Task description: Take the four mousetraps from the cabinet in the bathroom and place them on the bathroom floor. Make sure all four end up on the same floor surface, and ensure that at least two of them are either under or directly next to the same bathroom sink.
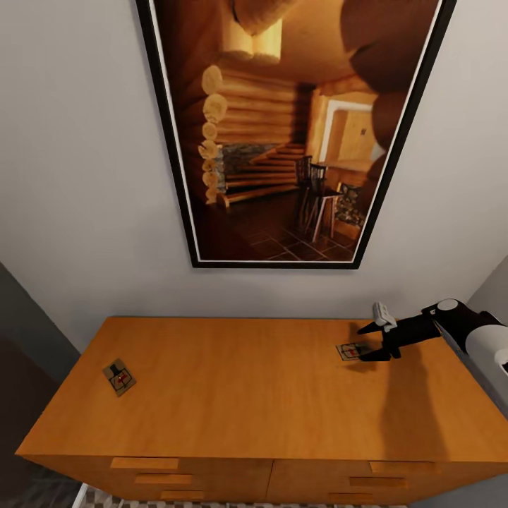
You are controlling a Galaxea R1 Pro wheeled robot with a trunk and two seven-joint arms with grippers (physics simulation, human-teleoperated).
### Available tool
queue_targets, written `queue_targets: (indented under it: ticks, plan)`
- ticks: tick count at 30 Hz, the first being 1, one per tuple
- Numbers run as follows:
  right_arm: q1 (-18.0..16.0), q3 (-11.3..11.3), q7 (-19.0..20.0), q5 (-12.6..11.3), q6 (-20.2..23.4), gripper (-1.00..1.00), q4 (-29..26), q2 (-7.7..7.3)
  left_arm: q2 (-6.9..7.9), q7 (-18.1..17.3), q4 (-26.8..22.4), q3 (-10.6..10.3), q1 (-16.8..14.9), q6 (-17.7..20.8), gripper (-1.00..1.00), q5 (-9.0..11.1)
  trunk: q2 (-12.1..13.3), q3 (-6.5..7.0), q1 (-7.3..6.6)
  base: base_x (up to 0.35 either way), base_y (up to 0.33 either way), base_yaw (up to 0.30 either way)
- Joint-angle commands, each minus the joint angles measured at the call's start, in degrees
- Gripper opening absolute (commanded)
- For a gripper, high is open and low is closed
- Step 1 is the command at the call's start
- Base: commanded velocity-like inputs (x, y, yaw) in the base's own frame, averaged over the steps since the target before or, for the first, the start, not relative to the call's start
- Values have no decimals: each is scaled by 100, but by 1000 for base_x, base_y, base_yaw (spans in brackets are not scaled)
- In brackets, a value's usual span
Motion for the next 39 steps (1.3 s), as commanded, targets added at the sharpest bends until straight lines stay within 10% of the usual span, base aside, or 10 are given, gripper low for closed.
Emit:
queue_targets:
  ticks: [1,18,39]
  plan:
    - [-4,-12,7,29,-39,100,-8,-21,-3,27,19,-50,-7,-30,100,15,-11,-11,3,0,0,0]
    - [-4,-27,9,20,-48,100,-31,-349,-6,26,19,-50,-5,-30,100,15,-11,-11,3,0,0,0]
    - [-4,-44,43,6,-30,100,-344,-370,-54,26,19,-56,-4,-30,100,15,-11,-11,3,0,0,0]
